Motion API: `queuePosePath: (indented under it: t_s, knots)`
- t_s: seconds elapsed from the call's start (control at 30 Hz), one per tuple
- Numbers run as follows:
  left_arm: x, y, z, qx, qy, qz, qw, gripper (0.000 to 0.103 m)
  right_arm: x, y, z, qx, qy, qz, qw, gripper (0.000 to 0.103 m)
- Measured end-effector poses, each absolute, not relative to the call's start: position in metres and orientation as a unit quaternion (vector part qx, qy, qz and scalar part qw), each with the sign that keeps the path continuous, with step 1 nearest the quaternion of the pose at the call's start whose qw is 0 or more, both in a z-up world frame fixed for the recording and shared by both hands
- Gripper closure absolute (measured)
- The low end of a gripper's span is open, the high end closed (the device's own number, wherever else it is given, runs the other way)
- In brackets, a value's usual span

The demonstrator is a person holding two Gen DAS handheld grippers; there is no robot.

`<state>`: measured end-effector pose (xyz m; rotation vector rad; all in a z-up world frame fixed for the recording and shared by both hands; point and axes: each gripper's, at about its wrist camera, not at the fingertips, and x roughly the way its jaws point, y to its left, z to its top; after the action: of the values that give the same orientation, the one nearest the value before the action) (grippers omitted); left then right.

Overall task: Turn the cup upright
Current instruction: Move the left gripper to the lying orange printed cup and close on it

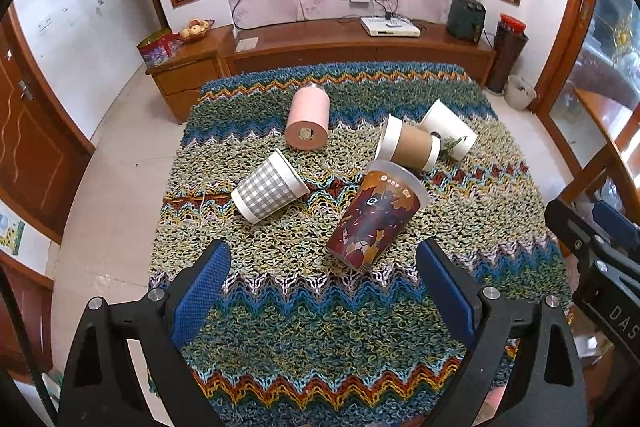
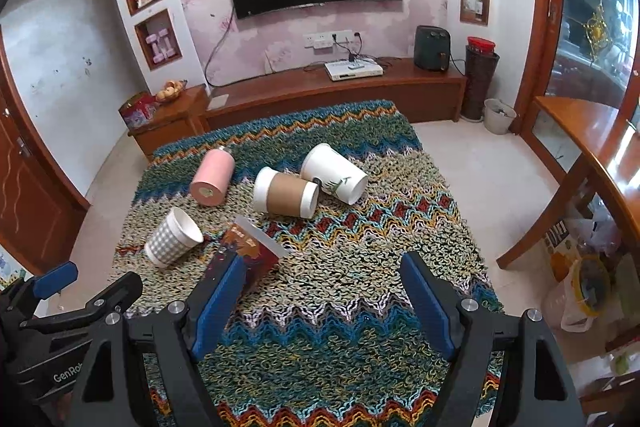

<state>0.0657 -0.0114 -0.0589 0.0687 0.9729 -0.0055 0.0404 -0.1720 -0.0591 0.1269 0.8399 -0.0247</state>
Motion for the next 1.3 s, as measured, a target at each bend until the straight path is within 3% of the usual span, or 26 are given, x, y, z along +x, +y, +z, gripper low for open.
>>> queuePosePath:
  t_s: [1.3]
  knots:
    - [0.173,-0.043,-0.163,0.102,0.584,-0.099,0.799,0.008,0.125,-0.188,-0.155,0.09,0.467,0.003,0.879,0.023]
